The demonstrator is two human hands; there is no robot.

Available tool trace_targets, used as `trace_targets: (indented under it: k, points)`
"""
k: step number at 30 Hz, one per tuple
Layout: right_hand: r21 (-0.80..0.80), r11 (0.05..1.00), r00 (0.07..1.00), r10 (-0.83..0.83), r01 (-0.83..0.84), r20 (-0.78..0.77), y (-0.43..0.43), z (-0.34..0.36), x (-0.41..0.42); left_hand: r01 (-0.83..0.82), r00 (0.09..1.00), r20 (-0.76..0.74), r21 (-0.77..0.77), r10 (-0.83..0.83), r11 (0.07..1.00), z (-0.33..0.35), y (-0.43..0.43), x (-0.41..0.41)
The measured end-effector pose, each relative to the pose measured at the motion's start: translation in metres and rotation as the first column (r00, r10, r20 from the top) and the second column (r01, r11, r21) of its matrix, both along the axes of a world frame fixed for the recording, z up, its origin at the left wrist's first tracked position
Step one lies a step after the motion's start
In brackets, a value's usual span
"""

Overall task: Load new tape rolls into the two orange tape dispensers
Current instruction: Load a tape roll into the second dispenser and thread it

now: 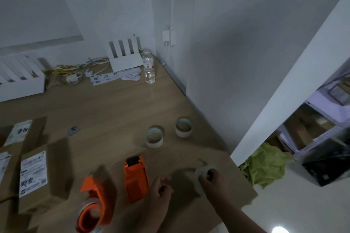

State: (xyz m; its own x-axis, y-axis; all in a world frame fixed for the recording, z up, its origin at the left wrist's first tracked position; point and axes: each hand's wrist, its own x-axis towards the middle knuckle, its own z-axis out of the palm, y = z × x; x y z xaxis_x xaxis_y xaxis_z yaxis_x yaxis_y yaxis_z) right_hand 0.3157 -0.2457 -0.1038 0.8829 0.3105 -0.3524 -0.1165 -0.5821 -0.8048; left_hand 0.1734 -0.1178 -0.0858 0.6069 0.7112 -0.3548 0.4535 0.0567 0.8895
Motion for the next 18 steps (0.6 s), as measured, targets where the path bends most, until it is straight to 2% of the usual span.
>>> trace_targets:
  k: [3,7,14,18]
  points:
    - [0.213,0.977,0.996,0.016,0.003,-0.089,0.004,0.012,-0.001,0.007,0.999,0.041,-0.013,-0.006,1.0,0.007,0.004,0.002]
    - [0.397,0.918,0.982,0.094,-0.021,-0.166,0.018,0.03,-0.007,-0.034,0.997,0.065,-0.009,0.035,0.999,0.016,0.02,-0.004]
    - [0.587,0.807,0.967,0.197,-0.068,-0.159,0.062,0.07,-0.026,-0.223,0.968,0.134,0.068,0.212,0.972,0.03,0.07,-0.04]
    - [0.613,0.778,0.957,0.265,-0.14,-0.118,0.082,0.077,-0.033,-0.36,0.923,0.171,0.066,0.345,0.931,0.027,0.099,-0.069]
